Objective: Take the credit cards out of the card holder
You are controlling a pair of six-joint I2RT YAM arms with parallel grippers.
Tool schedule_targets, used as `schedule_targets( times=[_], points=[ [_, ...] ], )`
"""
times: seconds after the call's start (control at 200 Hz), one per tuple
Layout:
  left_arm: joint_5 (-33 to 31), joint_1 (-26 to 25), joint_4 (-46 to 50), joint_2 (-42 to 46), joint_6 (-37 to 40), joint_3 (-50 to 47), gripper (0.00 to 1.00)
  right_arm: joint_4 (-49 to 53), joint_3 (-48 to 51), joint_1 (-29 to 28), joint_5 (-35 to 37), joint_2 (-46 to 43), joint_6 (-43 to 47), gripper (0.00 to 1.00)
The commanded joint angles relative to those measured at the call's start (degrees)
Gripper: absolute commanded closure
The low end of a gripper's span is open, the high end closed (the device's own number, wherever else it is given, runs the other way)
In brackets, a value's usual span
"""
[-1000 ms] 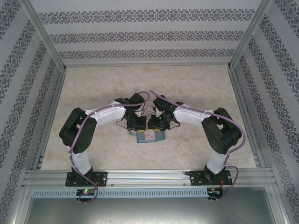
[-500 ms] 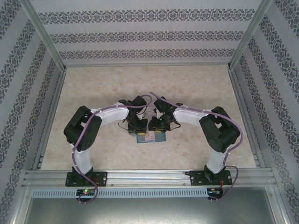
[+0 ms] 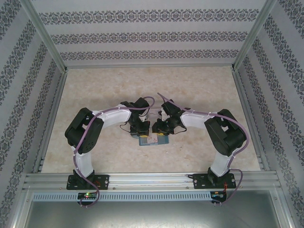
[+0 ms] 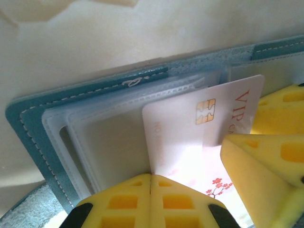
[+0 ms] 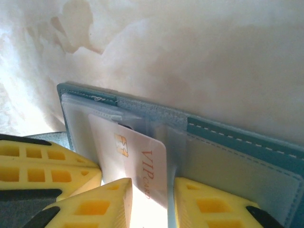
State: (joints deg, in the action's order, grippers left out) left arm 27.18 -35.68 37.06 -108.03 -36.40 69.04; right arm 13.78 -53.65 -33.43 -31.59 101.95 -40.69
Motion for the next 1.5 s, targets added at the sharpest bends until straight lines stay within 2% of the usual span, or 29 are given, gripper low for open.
schedule_targets(
  times=[0.0,0.3,0.675,1.319,1.494],
  points=[
    [-2.9,-0.5,3.1,-1.8,0.9,-0.4,1.0,-2.5,1.4,0.6,-3.6,-1.6,-1.0,0.72],
    [-2.9,-0.5,3.0,-2.1,0.9,-0.4,1.0,-4.6,2.5,1.2,-6.9,-3.6,-1.1,0.77],
    [-3.3,-0.4,3.2,-1.8,0.7,-0.3,1.0,-3.6,2.7,1.4,-5.7,-4.1,-0.3,0.85],
    [-3.6,-0.4,3.1,-1.0,0.7,-0.2,1.0,14.7,-3.1,-0.1,10.3,-6.4,8.7,0.91],
    [-3.5,-0.5,3.1,-1.0,0.8,-0.2,1.0,16.4,-4.4,-1.2,12.5,-6.0,8.9,0.91]
  ],
)
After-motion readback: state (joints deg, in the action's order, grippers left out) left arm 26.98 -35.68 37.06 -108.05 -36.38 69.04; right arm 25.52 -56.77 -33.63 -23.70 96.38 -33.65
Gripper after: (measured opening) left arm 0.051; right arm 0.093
